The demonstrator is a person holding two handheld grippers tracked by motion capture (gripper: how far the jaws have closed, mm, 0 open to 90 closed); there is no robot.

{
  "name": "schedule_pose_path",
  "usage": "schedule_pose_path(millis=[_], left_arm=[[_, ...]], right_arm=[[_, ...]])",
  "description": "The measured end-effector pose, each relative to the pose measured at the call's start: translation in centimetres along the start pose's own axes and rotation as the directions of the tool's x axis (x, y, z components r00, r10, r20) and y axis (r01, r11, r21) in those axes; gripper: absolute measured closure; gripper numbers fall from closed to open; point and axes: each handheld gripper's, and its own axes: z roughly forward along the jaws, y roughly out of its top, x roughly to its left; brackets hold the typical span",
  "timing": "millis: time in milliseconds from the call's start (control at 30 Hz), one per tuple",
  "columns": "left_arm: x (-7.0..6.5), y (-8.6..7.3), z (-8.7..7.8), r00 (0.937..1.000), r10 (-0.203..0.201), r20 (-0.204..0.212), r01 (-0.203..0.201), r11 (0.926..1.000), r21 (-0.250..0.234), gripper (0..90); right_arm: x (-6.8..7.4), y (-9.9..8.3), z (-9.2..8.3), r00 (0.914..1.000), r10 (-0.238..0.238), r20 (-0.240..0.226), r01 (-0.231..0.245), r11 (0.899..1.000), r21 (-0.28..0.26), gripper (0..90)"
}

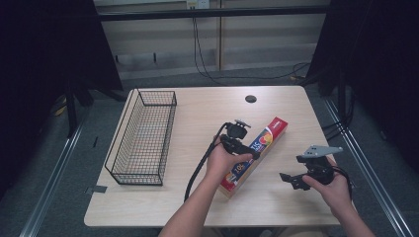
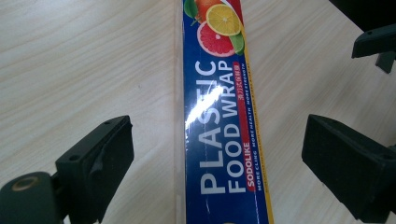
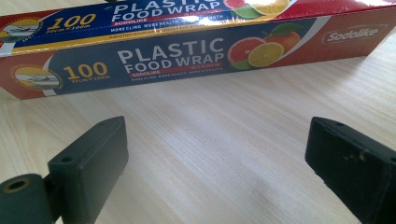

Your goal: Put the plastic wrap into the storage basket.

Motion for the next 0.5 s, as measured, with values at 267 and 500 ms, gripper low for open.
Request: schedule_pose_path(millis=[267, 500], left_arm=[[-0.3, 0.6, 0.9, 1.0, -0.003, -0.008, 0.003, 1.0, 0.004, 10.4], [-0.3, 0.9, 1.4, 1.0, -0.001, -0.009, 0.001, 0.9998, 0.019, 11.2]], right_arm=[[0.0, 0.0, -0.1, 1.0, 0.007, 0.005, -0.007, 1.0, 0.001, 5.6], [0.0, 0.0, 0.0, 1.0, 0.003, -0.001, -0.003, 1.0, 0.004, 5.7]])
